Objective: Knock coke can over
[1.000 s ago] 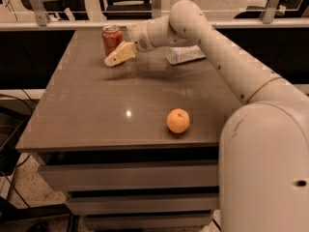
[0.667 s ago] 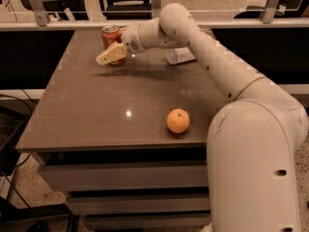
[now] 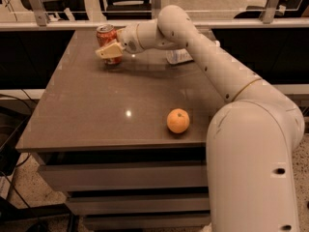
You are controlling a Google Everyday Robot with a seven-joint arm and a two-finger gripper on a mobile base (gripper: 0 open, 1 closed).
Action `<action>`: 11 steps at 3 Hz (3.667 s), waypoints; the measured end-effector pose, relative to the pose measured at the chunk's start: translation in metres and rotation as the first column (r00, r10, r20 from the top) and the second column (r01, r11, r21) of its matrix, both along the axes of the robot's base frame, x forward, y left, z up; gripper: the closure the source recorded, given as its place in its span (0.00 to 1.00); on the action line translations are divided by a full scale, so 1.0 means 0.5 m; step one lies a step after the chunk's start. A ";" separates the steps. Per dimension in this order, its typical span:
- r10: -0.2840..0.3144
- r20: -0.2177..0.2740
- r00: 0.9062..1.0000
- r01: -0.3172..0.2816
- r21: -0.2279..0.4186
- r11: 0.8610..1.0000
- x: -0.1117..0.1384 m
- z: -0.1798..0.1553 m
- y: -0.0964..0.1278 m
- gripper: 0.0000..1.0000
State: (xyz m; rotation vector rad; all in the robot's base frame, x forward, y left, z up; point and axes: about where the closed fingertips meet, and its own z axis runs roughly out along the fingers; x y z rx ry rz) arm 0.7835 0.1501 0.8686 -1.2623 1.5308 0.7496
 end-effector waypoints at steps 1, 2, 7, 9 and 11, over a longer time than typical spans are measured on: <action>0.025 0.027 0.999 -0.025 0.000 1.000 -0.012 0.040 -0.012 0.87; 0.093 0.065 0.993 -0.089 -0.064 0.994 -0.050 0.085 -0.038 1.00; 0.453 -0.128 0.882 -0.361 -0.801 0.478 -0.238 -0.070 -0.136 1.00; 0.472 -0.151 0.868 -0.366 -0.837 0.406 -0.242 -0.083 -0.144 0.59; 0.515 -0.178 0.838 -0.384 -0.864 0.326 -0.246 -0.090 -0.153 0.12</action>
Offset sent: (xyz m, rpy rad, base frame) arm -0.0548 -0.0467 0.0702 -0.1599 -0.1100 0.1989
